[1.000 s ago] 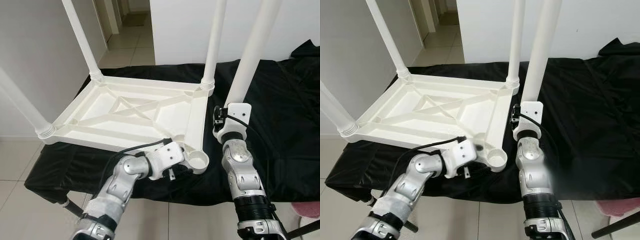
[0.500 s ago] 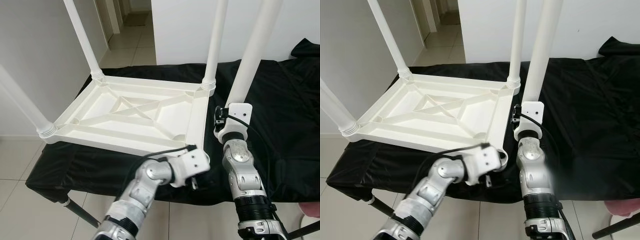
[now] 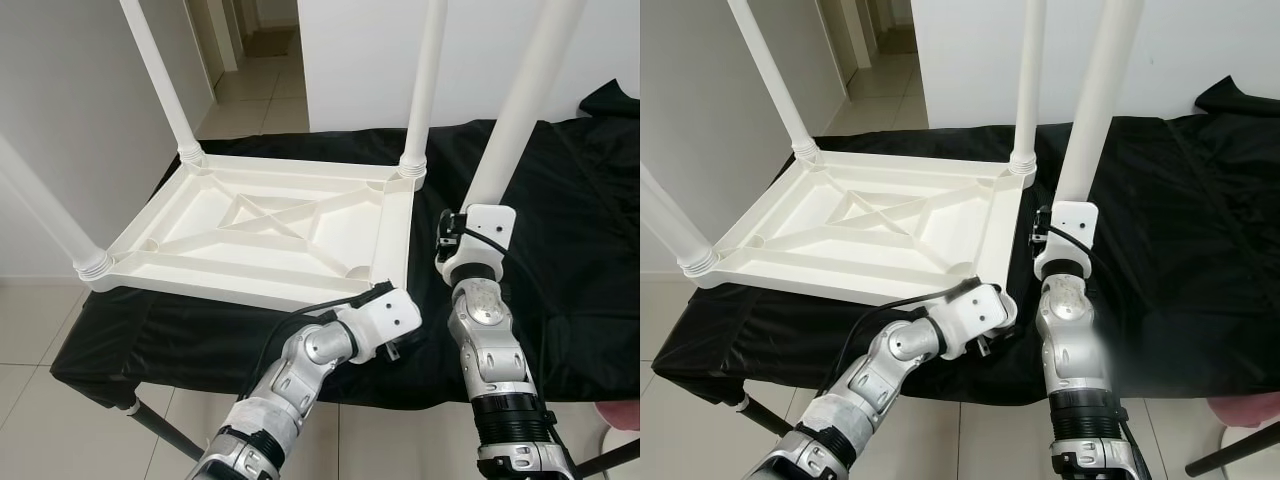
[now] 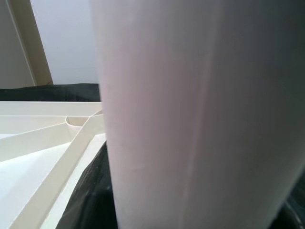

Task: Building children table

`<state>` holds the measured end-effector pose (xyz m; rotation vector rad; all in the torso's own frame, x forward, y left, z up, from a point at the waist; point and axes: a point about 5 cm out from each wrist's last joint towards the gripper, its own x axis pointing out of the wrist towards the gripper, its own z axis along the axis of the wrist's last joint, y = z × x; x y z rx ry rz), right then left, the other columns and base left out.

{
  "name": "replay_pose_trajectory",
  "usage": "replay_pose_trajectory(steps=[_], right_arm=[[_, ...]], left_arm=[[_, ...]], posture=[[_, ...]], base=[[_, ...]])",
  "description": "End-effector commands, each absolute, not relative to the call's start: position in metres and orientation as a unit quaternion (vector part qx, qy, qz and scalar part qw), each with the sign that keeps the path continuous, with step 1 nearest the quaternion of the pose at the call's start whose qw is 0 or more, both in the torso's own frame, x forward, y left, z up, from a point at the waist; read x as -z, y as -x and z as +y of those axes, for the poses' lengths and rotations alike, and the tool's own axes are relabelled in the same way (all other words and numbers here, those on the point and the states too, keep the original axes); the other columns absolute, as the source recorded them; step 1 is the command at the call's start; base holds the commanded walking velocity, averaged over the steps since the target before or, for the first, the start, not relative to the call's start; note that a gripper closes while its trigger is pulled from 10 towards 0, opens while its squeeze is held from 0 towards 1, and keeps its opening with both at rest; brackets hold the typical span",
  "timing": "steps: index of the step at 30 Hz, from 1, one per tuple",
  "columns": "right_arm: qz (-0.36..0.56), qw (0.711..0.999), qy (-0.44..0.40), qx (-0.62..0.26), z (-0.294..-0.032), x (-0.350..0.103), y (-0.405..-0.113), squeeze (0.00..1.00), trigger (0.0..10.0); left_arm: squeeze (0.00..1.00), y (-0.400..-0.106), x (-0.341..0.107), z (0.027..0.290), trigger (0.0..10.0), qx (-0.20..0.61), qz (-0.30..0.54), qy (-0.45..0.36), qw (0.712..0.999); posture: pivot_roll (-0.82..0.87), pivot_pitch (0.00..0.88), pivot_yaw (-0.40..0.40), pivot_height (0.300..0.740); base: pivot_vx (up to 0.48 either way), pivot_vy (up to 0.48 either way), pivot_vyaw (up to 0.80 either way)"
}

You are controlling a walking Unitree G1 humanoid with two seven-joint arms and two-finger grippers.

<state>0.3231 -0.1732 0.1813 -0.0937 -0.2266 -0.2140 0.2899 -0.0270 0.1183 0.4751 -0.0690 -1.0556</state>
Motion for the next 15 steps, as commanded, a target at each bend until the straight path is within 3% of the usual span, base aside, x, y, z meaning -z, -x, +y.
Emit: replay_pose_trajectory(steps=[1,12,15], right_arm=[[-0.113,0.987,0.048,0.104,-0.17,-0.181,-0.321,0.0,10.0],[-0.116,0.987,0.046,0.097,-0.168,-0.182,-0.322,0.0,10.0],[-0.116,0.988,0.048,0.091,-0.166,-0.181,-0.322,0.0,10.0]], left_arm=[[0.0,-0.304,-0.154,-0.052,10.0,0.444,-0.081,-0.207,0.868],[0.0,-0.318,-0.168,-0.058,10.0,0.414,-0.099,-0.209,0.881],[0.0,-0.316,-0.189,-0.062,10.0,0.435,-0.123,-0.159,0.878]], posture=[[-0.05,0.021,0.138,0.74],[-0.04,0.03,0.136,0.74],[-0.04,0.03,0.136,0.74]], base=[[0.0,0.0,0.0],[0.0,0.0,0.0],[0.0,0.0,0.0]])
